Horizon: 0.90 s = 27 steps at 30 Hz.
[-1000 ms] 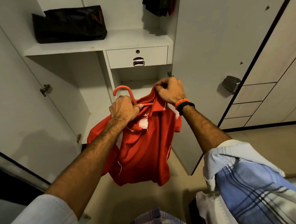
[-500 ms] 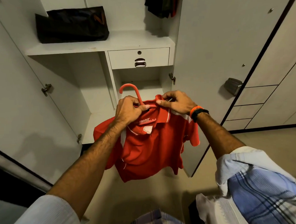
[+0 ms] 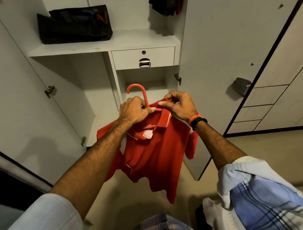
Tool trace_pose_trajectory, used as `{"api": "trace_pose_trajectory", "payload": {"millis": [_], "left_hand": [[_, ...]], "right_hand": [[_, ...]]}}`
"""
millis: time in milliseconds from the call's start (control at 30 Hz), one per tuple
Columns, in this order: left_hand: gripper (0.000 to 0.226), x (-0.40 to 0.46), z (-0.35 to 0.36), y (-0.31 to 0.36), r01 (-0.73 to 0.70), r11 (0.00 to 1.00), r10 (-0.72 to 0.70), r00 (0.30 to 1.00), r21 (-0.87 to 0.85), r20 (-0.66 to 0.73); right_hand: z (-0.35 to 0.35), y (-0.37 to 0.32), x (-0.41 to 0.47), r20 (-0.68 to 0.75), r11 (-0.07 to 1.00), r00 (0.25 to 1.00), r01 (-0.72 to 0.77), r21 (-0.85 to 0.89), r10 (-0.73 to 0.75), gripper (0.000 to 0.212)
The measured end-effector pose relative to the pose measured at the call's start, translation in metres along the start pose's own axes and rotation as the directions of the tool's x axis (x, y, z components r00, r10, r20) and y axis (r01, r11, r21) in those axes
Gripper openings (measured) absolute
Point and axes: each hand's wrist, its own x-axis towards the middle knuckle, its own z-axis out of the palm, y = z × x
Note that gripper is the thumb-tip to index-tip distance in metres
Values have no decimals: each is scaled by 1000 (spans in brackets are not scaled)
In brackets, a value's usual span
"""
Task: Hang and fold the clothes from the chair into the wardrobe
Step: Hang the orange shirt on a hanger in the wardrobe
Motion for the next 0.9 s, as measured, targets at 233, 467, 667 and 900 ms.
{"api": "trace_pose_trajectory", "payload": {"millis": [233, 467, 667, 900], "left_hand": [[39, 2, 8, -9, 19, 986, -19, 1000, -163, 3], [60, 7, -2, -26, 38, 959, -30, 999, -282, 32], [16, 15, -5, -38, 22, 934, -15, 1000, -357, 23], [48, 21, 1, -39, -16, 938, 35, 998, -346, 50]], "right_hand": [[-11, 6, 5, 339, 976, 939, 21, -218, 56, 47], [-21, 19, 7, 113, 982, 986, -103, -158, 121, 24], [-34, 23, 6, 56, 982, 988, -132, -138, 141, 16], [-40, 25, 2, 14, 977, 982, -185, -107, 188, 23]]}}
